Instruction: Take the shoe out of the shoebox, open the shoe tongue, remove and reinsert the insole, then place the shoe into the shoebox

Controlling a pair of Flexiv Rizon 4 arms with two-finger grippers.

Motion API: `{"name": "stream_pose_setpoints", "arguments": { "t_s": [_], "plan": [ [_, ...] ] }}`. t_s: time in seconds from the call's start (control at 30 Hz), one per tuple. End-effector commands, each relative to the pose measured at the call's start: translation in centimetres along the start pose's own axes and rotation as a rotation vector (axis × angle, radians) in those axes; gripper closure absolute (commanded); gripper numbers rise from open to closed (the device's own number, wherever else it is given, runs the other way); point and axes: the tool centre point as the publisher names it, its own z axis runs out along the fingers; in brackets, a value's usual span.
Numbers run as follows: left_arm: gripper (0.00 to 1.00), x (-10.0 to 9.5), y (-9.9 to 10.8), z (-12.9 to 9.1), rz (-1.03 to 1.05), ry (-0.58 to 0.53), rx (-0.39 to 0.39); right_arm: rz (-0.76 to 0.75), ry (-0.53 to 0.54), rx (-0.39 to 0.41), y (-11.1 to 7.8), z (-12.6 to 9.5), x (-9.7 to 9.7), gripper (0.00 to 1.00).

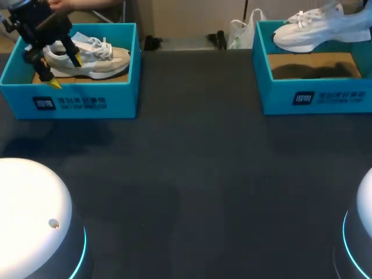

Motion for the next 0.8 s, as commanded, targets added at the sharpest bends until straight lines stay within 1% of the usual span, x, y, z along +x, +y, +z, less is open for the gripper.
{"name": "stream_pose_setpoints", "arguments": {
  "t_s": [0.03, 0.23, 0.63, 0.8],
  "plan": [
    [0.0, 0.1, 0.0, 0.0, 0.001, -0.001, -0.003, 0.0, -0.001, -0.017, -0.4, 0.2, 0.3, 1.0],
    [0.0, 0.1, 0.0, 0.0, 0.001, -0.001, -0.003, 0.01, 0.001, -0.007, -1.2, 1.6, 0.6, 1.0],
    [0.0, 0.1, 0.0, 0.0, 0.001, -0.001, -0.003, -0.002, -0.001, -0.004, -3.0, 2.2, 1.5, 1.0],
    [0.0, 0.1, 0.0, 0.0, 0.001, -0.001, -0.003, -0.009, 0.009, 0.008, -4.0, 3.3, 1.7, 1.0]
  ]
}}
